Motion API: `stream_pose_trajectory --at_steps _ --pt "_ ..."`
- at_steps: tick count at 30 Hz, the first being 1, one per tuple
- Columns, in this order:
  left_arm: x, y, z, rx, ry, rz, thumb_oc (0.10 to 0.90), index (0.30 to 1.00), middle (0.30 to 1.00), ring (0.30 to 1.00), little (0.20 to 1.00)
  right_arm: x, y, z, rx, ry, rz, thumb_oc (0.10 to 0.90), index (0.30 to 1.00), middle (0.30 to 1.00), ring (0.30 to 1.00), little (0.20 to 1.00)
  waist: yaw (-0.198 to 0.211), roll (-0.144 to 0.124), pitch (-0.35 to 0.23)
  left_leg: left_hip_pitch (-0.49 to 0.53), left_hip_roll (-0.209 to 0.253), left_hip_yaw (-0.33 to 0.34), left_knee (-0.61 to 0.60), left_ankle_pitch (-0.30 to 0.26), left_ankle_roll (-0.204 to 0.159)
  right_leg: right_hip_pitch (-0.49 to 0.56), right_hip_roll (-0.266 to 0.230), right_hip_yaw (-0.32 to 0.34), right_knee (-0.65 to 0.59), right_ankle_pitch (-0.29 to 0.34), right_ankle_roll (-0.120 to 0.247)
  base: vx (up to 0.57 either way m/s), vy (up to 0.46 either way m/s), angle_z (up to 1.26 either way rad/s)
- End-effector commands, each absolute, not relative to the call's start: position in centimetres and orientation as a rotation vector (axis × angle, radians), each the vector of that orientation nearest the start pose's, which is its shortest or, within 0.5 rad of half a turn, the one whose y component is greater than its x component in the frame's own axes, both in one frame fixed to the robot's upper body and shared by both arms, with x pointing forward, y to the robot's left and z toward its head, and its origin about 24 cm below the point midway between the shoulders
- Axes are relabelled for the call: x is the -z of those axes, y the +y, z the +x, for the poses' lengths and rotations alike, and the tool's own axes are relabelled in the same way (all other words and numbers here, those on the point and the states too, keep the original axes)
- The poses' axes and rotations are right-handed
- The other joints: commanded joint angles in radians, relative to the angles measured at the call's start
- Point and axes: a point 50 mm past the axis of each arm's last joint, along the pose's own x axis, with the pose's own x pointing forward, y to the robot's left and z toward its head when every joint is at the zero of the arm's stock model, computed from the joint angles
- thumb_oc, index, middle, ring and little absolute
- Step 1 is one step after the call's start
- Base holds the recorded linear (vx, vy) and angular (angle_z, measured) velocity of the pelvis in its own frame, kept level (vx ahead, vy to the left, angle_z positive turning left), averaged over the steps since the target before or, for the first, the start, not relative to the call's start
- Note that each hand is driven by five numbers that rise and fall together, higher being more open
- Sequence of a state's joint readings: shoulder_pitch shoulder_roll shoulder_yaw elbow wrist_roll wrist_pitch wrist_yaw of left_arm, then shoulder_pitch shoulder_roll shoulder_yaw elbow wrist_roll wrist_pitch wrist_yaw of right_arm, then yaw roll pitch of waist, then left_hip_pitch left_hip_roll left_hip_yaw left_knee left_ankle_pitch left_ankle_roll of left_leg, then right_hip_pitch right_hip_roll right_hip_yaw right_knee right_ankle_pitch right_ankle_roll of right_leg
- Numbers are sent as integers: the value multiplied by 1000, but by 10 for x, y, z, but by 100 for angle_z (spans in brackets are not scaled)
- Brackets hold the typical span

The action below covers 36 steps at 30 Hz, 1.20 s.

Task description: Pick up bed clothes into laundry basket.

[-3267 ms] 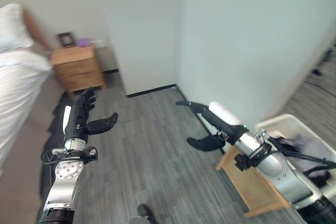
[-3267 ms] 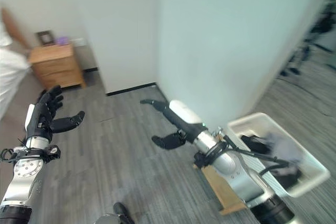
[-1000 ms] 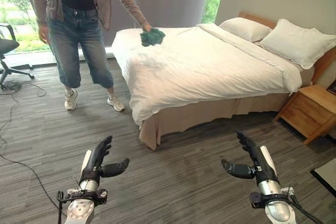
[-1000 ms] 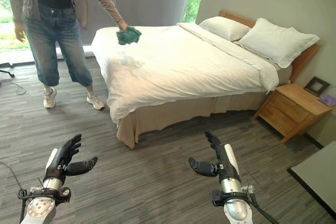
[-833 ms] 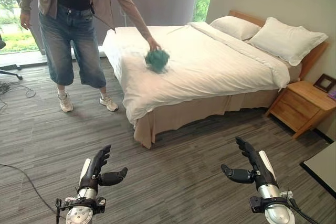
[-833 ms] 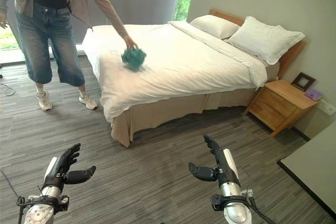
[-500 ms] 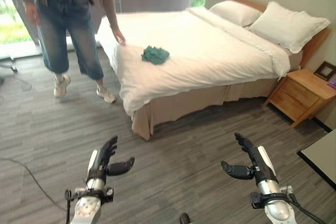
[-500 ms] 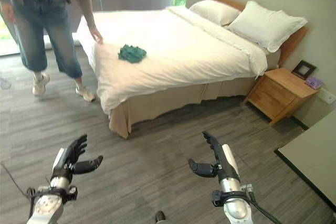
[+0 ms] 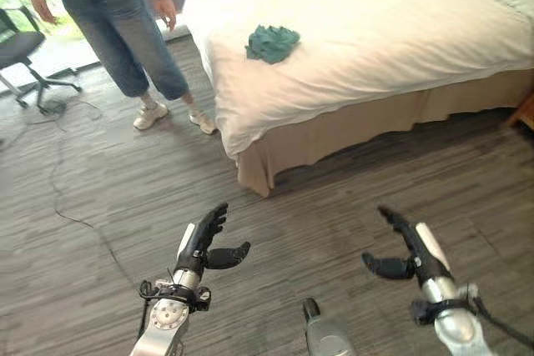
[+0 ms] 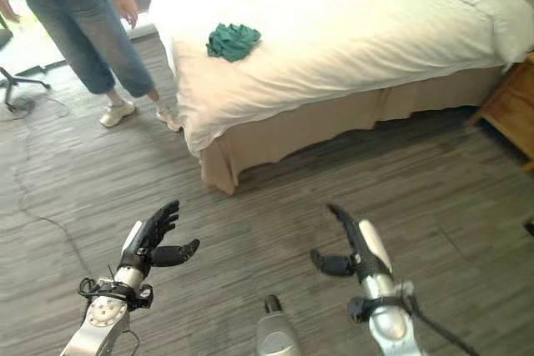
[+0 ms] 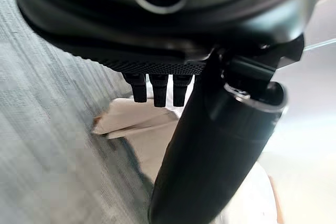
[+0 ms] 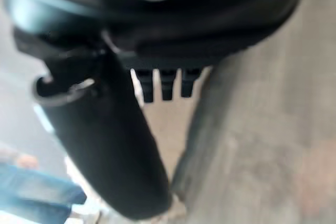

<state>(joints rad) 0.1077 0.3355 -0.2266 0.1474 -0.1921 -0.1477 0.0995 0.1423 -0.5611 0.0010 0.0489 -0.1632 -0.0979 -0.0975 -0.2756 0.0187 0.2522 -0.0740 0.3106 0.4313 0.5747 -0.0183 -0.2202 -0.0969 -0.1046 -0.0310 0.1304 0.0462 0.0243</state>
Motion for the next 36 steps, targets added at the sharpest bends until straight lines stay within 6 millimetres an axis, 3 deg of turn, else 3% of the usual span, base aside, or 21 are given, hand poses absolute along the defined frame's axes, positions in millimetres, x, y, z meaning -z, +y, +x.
stream_pose_trajectory --at_steps 1,3,5,6,7,8,9,10,11,13,16,19,22,24,25,26,28,29,32,33,36 --pt "-62 169 245 115 -205 105 800 900 900 900 900 -104 -241 239 60 -282 -784 800 900 900 900 900 -5 -28 -23 124 -39 74 41 19 35 118 26 48 -218 -95 -4 341 -62 -11" --pt "-61 167 243 118 -206 91 800 900 900 900 900 -104 -239 239 46 -283 -798 800 900 900 900 900 3 -35 -32 88 -112 104 -120 4 76 141 8 61 -218 -93 11 342 10 -2" --pt "-59 167 239 114 -199 89 800 900 900 900 900 -100 -239 239 34 -268 -806 800 900 900 900 900 15 -19 -42 71 -139 106 -342 -21 79 196 -4 52 -218 -136 34 465 122 -16" --pt "-56 169 237 101 -187 92 800 900 900 900 900 -98 -239 237 26 -256 -809 800 900 900 900 900 16 -13 -45 78 -150 116 -477 38 74 217 -10 41 -218 -149 44 258 89 -13" --pt "-56 169 237 102 -186 92 800 900 900 900 900 -98 -239 237 25 -256 -809 800 900 900 900 900 15 -15 -44 82 -153 115 -481 39 74 220 -13 40 -218 -151 45 425 63 -12" --pt "-51 174 233 77 -162 94 800 900 900 900 900 -96 -240 236 21 -246 -812 800 900 900 900 900 34 -15 -47 49 -127 104 -611 103 67 266 -26 24 -218 -171 51 346 4 -9" --pt "-48 177 231 64 -150 94 800 900 900 900 900 -96 -239 235 13 -243 -812 800 900 900 900 900 45 -18 -46 24 -104 99 -655 137 71 280 -27 17 -218 -165 48 344 1 1" --pt "-48 177 231 64 -149 94 800 900 900 900 900 -95 -239 235 13 -243 -812 800 900 900 900 900 42 -19 -46 23 -106 96 -656 137 72 281 -28 13 -218 -166 49 357 -3 -5" --pt "-42 182 226 33 -118 89 800 900 900 900 900 -95 -237 233 -9 -239 -818 800 900 900 900 900 59 -31 -52 -33 -69 63 -662 149 57 313 -43 17 -218 -178 55 432 33 -6" --pt "-37 190 221 5 -91 92 800 900 900 900 900 -95 -235 233 -41 -239 -835 800 900 900 900 900 79 -35 -60 -52 -46 40 -662 178 33 348 -52 45 -218 -200 62 488 49 -28" --pt "-34 198 216 -14 -72 111 800 900 900 900 900 -95 -232 236 -64 -233 -845 800 900 900 900 900 97 -26 -77 -50 -28 21 -662 197 22 372 -64 81 -218 -226 76 561 121 -79" --pt "-33 207 217 -34 -57 151 800 900 900 900 900 -96 -227 244 -74 -250 -851 800 900 900 900 900 116 -35 -111 -43 -45 -28 -662 221 25 391 -93 108 -218 -231 102 621 124 -83" --pt "-33 214 222 -42 -47 208 800 900 900 900 900 -91 -224 249 -67 -236 -853 800 900 900 900 900 140 -72 -139 -2 -93 -10 -662 189 73 383 -143 111 -130 -165 144 604 141 -48" --pt "-37 218 227 -44 -55 243 800 900 900 900 900 -93 -220 257 -66 -247 -869 800 900 900 900 900 142 -92 -137 45 -140 12 -662 141 115 306 -174 132 39 -1 183 450 192 -6" --pt "-40 219 229 -45 -65 253 800 900 900 900 900 -98 -214 262 -75 -274 -871 800 900 900 900 900 141 -99 -133 72 -163 9 -662 103 123 268 -190 135 116 35 187 350 182 3" --pt "-41 222 232 -53 -68 264 800 900 900 900 900 -101 -209 266 -75 -296 -862 800 900 900 900 900 149 -98 -124 78 -158 40 -662 106 138 225 -189 139 157 75 185 358 140 -12" --pt "-42 224 235 -51 -68 273 800 900 900 900 900 -106 -202 271 -86 -330 -855 800 900 900 900 900 159 -100 -120 119 -174 44 -662 53 143 175 -217 74 202 90 176 328 96 -17" --pt "-42 223 237 -51 -66 268 800 900 900 900 900 -108 -201 271 -87 -339 -860 800 900 900 900 900 154 -92 -115 125 -170 63 -662 59 151 147 -197 41 179 80 164 307 85 -3" --pt "-38 219 236 -29 -47 253 800 900 900 900 900 -114 -201 271 -84 -362 -869 800 900 900 900 900 126 -73 -98 165 -178 60 -662 16 152 65 -113 -24 96 -67 141 323 59 0" --pt "-37 218 236 -25 -43 250 800 900 900 900 900 -115 -201 271 -83 -368 -867 800 900 900 900 900 116 -70 -88 178 -180 54 -662 5 151 49 -81 -41 52 -89 129 312 -42 0" --pt "-34 213 238 -1 -31 237 800 900 900 900 900 -115 -205 269 -57 -362 -849 800 900 900 900 900 83 -77 -71 231 -206 24 -662 -57 147 -4 -12 -49 -104 -76 124 347 -69 26"
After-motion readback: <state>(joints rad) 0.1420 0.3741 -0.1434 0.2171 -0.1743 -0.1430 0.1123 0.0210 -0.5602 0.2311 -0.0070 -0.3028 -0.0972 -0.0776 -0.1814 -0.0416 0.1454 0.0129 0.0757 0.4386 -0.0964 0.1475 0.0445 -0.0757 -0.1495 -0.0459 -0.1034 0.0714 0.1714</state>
